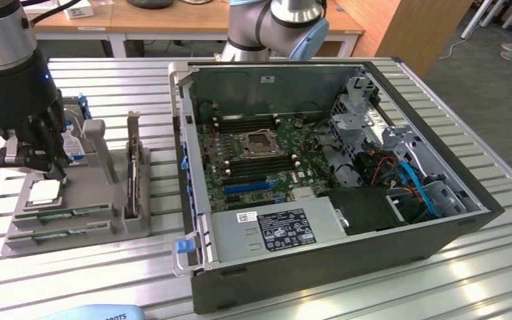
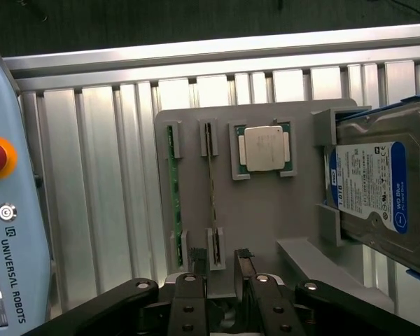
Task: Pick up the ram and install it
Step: 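Pick up the ram and move it above insertion slot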
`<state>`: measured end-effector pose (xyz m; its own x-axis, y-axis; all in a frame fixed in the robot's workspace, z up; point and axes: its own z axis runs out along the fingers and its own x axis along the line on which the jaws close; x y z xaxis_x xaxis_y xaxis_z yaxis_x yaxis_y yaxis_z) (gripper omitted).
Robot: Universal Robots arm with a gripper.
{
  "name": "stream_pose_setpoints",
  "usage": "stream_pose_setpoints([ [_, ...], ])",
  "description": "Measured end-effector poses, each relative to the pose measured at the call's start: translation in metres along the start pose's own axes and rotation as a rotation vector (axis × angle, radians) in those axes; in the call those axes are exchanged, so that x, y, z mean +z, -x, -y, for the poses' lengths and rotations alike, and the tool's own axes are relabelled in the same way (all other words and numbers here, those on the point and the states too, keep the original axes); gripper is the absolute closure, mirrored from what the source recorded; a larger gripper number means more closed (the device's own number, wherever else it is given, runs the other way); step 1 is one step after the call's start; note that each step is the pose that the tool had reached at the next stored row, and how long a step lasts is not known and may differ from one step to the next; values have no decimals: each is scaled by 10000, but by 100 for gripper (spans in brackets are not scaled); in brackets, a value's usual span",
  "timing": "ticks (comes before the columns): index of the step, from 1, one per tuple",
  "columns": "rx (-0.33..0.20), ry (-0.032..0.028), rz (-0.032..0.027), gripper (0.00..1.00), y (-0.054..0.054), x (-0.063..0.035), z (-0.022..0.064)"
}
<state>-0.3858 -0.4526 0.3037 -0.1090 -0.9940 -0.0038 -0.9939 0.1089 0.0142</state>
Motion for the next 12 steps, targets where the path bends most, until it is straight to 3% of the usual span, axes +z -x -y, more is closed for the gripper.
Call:
stream_pose_setpoints([
  [7, 0, -1, 0, 71, -3, 79, -27],
  [12, 0, 1, -1, 71, -3, 82, -28],
])
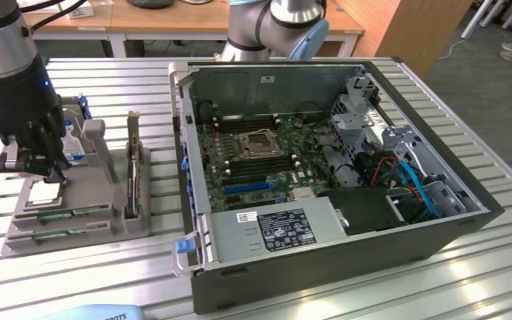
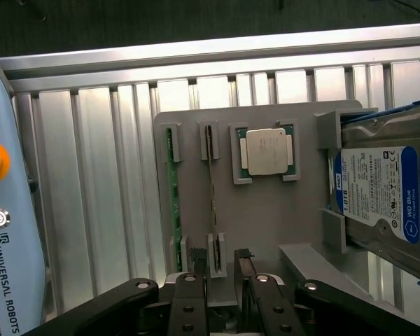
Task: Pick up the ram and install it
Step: 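Pick up the ram and move it above insertion slot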
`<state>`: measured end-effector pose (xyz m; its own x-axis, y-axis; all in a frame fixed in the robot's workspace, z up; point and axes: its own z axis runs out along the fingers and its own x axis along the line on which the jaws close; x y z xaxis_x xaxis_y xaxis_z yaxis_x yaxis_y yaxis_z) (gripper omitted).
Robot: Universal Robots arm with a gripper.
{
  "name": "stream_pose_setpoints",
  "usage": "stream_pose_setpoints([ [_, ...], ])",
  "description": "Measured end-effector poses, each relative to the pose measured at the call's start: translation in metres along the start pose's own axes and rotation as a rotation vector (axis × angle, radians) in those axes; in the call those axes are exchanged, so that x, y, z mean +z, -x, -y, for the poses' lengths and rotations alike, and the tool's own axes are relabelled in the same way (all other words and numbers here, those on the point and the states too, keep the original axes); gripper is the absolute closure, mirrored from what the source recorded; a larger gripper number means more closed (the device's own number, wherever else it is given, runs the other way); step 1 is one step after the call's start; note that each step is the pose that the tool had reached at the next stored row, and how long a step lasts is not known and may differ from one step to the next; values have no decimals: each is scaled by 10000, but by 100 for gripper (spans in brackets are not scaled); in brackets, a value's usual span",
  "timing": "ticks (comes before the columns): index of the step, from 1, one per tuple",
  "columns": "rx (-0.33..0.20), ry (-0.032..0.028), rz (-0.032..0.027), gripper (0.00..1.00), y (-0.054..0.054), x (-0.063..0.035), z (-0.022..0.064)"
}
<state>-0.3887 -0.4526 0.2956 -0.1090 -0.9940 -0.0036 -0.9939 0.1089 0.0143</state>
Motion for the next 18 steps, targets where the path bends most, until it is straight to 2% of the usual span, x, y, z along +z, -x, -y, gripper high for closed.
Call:
stream_pose_setpoints([
  [9, 0, -1, 2, 71, 0, 77, 1],
  [13, 0, 0, 0, 71, -1, 209, 3],
  [18, 1, -2, 2, 71, -15, 214, 3],
])
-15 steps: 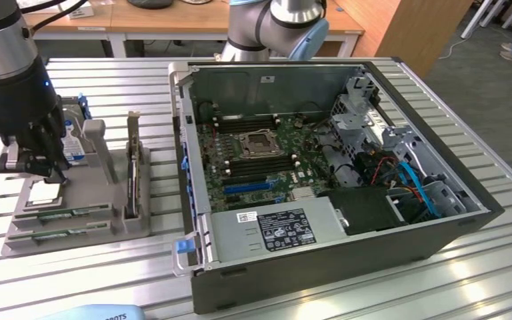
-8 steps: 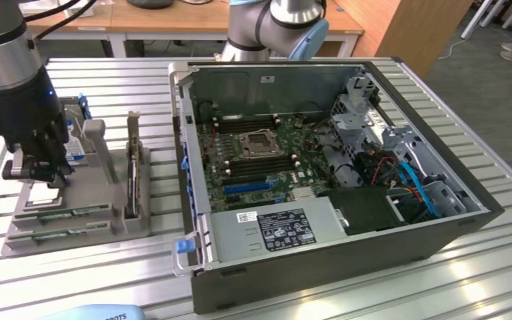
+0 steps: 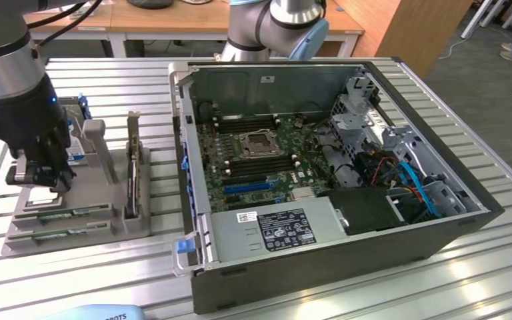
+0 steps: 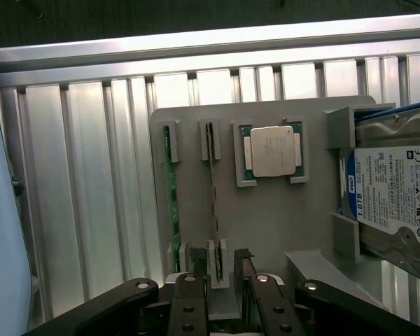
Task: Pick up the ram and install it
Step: 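Pick up the ram and move it above insertion slot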
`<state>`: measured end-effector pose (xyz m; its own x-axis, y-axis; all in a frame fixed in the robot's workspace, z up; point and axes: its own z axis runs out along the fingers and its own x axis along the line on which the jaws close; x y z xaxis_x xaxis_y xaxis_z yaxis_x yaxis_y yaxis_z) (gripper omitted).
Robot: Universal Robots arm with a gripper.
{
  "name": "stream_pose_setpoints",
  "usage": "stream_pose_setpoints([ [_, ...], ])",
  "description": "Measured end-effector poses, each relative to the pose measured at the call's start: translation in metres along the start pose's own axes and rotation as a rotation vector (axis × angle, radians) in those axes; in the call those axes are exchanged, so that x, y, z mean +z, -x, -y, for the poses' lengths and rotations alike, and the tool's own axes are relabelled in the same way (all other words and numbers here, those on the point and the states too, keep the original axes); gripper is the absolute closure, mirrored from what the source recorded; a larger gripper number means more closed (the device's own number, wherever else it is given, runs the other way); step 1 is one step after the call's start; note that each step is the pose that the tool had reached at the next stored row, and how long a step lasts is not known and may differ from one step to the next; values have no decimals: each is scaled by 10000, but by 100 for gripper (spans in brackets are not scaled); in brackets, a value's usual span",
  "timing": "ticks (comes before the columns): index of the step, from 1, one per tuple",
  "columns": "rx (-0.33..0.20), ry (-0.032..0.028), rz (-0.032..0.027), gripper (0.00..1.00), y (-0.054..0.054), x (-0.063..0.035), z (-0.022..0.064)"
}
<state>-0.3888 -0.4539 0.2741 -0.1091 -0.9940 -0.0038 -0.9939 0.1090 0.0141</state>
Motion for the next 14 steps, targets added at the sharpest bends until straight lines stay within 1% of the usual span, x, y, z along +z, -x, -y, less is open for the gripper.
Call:
stream_pose_setpoints([
  [7, -2, 2, -1, 71, -57, -1, 4],
  [11, 0, 1, 0, 71, -60, 0, 4],
  [14, -1, 1, 0, 71, -61, 22, 4],
])
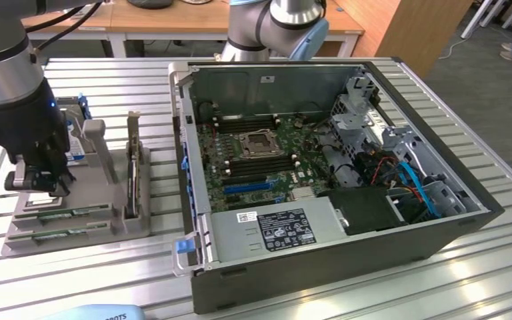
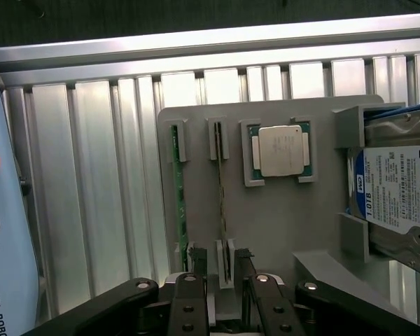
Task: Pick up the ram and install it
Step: 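Pick up the ram and move it above insertion slot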
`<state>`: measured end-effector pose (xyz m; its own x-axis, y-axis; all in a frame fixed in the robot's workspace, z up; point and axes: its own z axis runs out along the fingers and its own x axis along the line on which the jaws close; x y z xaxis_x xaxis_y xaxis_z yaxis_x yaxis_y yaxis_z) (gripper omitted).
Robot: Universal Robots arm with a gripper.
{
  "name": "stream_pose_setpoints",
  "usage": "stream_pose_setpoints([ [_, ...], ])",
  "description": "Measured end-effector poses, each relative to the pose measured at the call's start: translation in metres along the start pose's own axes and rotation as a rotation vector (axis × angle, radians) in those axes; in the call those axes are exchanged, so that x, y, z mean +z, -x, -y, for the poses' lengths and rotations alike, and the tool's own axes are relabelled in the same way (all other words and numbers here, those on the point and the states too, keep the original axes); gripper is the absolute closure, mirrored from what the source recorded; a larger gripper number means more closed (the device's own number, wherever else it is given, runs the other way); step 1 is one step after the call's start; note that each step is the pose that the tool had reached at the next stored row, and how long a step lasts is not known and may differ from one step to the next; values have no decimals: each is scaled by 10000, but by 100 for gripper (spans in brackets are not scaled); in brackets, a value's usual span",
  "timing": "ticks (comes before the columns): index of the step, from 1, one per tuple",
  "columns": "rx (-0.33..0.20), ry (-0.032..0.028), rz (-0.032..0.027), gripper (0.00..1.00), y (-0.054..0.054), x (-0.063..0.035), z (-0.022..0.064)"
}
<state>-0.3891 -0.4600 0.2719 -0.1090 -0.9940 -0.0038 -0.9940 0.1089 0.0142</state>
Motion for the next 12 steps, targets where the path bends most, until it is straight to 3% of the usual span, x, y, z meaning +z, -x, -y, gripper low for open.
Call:
stream_pose_setpoints([
  [7, 0, 0, 0, 71, 0, 84, 2],
  [12, -1, 2, -2, 71, 0, 92, 2],
])
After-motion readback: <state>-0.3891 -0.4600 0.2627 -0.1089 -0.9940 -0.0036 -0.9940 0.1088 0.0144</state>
